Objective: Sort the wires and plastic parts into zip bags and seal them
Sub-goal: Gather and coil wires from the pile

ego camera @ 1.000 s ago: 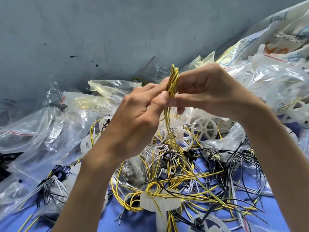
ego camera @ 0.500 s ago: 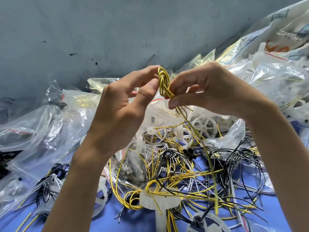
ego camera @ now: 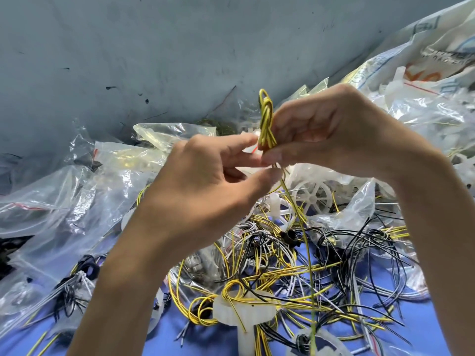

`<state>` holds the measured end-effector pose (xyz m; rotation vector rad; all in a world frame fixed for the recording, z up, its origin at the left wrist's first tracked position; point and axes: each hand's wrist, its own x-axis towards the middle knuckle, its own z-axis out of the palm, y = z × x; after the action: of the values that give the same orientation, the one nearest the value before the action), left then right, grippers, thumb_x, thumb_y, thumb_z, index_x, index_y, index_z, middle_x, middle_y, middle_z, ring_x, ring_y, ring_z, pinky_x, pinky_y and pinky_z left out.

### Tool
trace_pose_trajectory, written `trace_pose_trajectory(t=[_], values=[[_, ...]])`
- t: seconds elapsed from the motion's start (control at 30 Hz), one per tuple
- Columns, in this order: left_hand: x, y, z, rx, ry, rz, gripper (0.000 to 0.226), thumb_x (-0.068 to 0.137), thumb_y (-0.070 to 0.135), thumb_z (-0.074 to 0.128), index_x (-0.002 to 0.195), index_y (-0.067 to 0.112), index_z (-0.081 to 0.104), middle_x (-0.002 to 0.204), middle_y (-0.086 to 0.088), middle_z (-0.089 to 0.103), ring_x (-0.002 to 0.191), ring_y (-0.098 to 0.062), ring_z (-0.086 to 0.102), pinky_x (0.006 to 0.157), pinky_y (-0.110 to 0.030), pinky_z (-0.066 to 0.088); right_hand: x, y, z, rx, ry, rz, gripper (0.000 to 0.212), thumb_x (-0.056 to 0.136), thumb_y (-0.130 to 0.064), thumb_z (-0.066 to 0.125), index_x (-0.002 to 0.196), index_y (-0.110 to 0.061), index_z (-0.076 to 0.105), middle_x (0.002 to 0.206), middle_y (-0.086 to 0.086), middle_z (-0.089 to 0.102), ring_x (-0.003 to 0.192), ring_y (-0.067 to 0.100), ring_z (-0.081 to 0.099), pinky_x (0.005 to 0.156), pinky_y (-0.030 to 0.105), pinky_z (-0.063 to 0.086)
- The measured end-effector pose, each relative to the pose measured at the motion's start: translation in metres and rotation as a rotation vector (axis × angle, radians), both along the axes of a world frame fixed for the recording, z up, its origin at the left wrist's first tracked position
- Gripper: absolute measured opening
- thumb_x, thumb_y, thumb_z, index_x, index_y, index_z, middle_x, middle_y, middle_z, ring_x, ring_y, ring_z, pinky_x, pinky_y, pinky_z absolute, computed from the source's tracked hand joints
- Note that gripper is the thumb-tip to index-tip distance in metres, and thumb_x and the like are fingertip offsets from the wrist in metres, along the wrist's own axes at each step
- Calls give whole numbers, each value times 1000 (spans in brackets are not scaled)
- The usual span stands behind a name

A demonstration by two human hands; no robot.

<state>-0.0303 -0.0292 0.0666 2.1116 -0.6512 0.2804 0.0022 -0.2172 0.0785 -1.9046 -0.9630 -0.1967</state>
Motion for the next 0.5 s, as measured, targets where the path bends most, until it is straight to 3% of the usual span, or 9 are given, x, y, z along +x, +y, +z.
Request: trace_pose_trajectory(t=[0.1, 0.2, 0.27, 0.33, 0.4, 0.5], values=[[2, -9, -5, 26, 16, -34, 22, 71, 45, 65, 93, 46, 64, 76, 28, 69, 76, -6, 70, 68, -28, 55, -1, 2, -1, 5, 6, 40, 11, 74, -12, 71, 80, -5, 64, 72, 7, 67, 67, 16, 61, 69, 31, 53], [7, -12, -11, -39, 48, -38, 11, 76, 40, 67, 86, 42, 70, 77, 9, 74, 70, -4, 70, 73, -36, 56, -1, 1, -1, 19, 1, 50, 15, 75, -10, 70, 83, 1, 65, 80, 21, 66, 70, 31, 62, 70, 45, 54], [9, -11, -13, -92, 86, -48, 8, 81, 33, 72, 84, 40, 73, 80, 1, 74, 69, -4, 70, 73, -41, 57, -3, 2, 1, 39, -29, 85, 14, 76, -8, 67, 88, -2, 66, 80, 18, 61, 70, 23, 59, 64, 33, 52], [10, -11, -14, -125, 95, -51, 12, 82, 26, 72, 84, 38, 74, 78, 0, 74, 67, -2, 69, 68, -30, 57, -4, 1, 1, 81, -33, 126, 17, 78, -5, 64, 95, -8, 62, 79, 11, 58, 69, 11, 59, 65, 21, 48], [10, -12, -14, -148, 93, -51, 11, 82, 23, 72, 85, 32, 75, 75, 4, 74, 63, -1, 68, 62, -17, 54, -4, 0, 2, 139, -12, 145, 19, 78, -5, 62, 95, -12, 60, 78, 11, 59, 65, 10, 58, 65, 19, 47], [10, -15, -14, -214, 136, -66, 11, 83, 14, 70, 83, 24, 75, 76, 8, 74, 59, 1, 66, 58, -10, 50, -3, 0, 2, 179, -11, 124, 15, 80, -7, 60, 95, -10, 59, 77, 13, 61, 65, 11, 60, 64, 20, 48]])
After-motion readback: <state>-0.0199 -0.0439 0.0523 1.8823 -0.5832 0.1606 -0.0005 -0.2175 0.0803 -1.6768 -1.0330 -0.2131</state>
